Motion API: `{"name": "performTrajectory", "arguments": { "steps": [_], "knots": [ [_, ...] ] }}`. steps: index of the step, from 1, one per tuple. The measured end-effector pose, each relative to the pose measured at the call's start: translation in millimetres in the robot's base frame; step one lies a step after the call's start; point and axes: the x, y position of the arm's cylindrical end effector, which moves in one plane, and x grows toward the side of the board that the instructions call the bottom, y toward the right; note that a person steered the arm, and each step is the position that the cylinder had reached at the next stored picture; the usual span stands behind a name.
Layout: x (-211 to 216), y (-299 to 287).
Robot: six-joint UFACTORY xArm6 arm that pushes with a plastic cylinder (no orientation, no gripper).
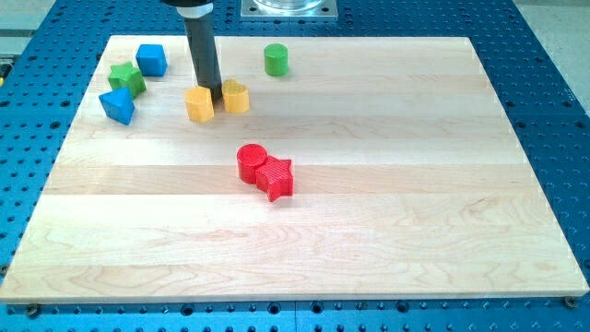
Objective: Push the green circle into the green star
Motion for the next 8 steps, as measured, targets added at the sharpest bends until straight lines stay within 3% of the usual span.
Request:
{"name": "performTrajectory", "arguments": {
  "steps": [2,4,5,6,8],
  "knots": [
    [-43.1,20.4],
    [-18.9,122.8],
    [-60.1,179.0],
    [-98.3,165.5],
    [-47.9,22.9]
  ]
}}
